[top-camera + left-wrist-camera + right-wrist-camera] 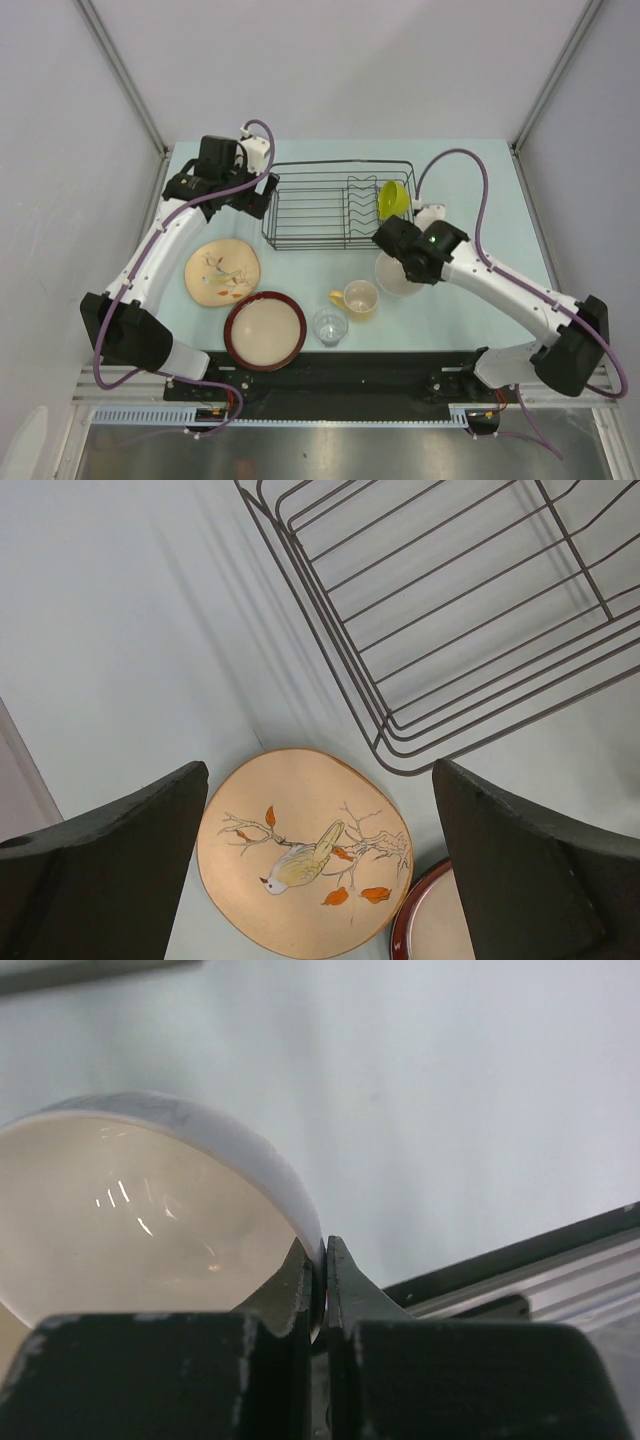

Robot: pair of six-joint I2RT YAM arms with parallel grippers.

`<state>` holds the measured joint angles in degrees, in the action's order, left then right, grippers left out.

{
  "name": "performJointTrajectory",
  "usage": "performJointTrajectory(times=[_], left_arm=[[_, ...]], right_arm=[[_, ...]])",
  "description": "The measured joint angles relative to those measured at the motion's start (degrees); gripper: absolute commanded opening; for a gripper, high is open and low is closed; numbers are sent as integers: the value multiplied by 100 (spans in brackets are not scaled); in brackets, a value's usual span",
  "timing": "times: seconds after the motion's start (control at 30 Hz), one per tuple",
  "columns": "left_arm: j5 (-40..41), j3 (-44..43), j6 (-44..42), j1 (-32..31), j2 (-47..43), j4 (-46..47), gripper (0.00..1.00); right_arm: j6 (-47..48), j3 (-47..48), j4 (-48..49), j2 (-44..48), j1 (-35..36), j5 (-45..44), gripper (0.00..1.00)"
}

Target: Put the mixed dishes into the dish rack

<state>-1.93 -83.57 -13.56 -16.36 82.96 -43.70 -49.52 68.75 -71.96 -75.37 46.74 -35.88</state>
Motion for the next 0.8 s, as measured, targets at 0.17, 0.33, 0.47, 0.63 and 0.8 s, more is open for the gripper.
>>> performJointTrajectory(times=[0.17,0.33,0.47,0.63,0.8], left_arm=[[2,55,0,0,-2,26,100],[15,186,-4,0,-48,74,100],[22,225,-4,0,-50,72,100],[26,254,-7,0,-118,101,100],[28,323,-31,2,-173,111,100]], right_arm=[[743,1274,-225,-739,-369,-798,0],[1725,2271,-262,-1425,-1038,-1480,0],[2518,3633,-146,-2553,-1248,-2157,0],[3156,4266,162,-3427,-1132,-2583,0],[3355,4264,68,-3735,-1001,-2671,0]])
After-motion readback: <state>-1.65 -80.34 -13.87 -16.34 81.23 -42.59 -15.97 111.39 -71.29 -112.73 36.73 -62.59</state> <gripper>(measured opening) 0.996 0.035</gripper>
